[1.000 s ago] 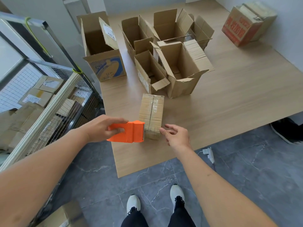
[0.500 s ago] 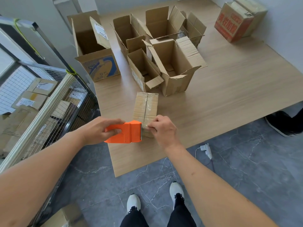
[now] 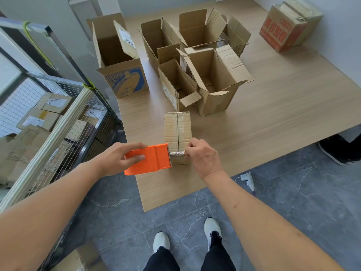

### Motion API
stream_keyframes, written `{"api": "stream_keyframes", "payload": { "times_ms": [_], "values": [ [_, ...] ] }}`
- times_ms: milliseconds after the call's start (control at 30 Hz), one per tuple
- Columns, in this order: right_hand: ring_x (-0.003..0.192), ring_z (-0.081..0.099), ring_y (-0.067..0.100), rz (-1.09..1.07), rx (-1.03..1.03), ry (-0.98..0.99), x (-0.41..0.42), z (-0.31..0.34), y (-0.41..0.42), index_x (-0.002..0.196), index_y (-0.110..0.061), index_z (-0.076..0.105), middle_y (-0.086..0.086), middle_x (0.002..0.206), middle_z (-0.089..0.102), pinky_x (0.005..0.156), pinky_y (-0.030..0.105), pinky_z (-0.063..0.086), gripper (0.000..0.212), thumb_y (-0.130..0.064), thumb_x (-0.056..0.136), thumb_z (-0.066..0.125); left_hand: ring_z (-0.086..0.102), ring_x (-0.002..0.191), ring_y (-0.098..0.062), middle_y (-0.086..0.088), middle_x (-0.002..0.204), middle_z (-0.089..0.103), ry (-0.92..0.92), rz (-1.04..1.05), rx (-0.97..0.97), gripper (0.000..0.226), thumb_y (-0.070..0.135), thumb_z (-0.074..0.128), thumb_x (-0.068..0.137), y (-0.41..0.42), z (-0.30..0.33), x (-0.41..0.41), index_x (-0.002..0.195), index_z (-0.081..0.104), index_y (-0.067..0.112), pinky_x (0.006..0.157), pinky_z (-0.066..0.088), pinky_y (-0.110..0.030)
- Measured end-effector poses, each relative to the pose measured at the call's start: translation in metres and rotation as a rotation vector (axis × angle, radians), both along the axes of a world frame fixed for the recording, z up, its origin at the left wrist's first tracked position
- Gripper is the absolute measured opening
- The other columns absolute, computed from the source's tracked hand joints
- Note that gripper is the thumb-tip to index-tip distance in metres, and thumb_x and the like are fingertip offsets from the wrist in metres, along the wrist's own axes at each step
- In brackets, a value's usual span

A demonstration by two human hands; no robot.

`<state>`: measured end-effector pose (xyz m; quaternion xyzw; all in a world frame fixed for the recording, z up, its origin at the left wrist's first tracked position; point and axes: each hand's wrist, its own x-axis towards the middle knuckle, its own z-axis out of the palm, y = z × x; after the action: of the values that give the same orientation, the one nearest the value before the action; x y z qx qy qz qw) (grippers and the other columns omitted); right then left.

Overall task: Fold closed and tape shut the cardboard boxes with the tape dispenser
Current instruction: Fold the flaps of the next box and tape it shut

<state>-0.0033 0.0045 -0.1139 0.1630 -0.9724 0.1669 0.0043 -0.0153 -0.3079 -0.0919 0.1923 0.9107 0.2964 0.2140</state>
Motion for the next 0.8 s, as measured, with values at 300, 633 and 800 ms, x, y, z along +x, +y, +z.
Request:
{"api": "stream_keyframes", "payload": {
  "times_ms": [300, 633, 800],
  "values": [
    [0.082, 0.053, 0.016, -0.015, 0.082, 0.007, -0.008, 0.005, 0.003, 0.076, -0.011, 0.059, -0.003, 0.093, 0.058, 0.055, 0.024, 0.034, 0.020, -0.005, 0.090, 0.073, 0.064, 0.087, 0.001, 0.020, 0.104, 0.069, -0.032, 0.047, -0.017, 0.024, 0.057, 0.053, 0.098, -0.023, -0.006, 0.006, 0.122, 0.052, 0.057, 0.068, 0.046, -0.012],
    [0.086, 0.054, 0.016, -0.039, 0.203, -0.090, -0.007, 0.018, -0.010, 0.079, -0.014, 0.049, -0.004, 0.100, 0.052, 0.065, 0.030, 0.056, 0.028, 0.007, 0.089, 0.066, 0.063, 0.108, -0.016, 0.009, 0.123, 0.065, -0.204, 0.121, -0.118, 0.035, 0.054, 0.053, 0.100, -0.014, -0.013, -0.008, 0.134, 0.053, 0.046, 0.094, 0.053, -0.040],
    [0.082, 0.047, 0.019, -0.083, 0.267, -0.188, -0.003, 0.029, -0.027, 0.086, -0.014, 0.051, 0.002, 0.107, 0.050, 0.062, 0.028, 0.049, 0.032, 0.016, 0.081, 0.062, 0.059, 0.117, -0.019, 0.011, 0.130, 0.060, -0.268, 0.126, -0.130, 0.038, 0.058, 0.052, 0.099, -0.015, -0.011, -0.014, 0.136, 0.051, 0.047, 0.101, 0.049, -0.046]
  ]
}}
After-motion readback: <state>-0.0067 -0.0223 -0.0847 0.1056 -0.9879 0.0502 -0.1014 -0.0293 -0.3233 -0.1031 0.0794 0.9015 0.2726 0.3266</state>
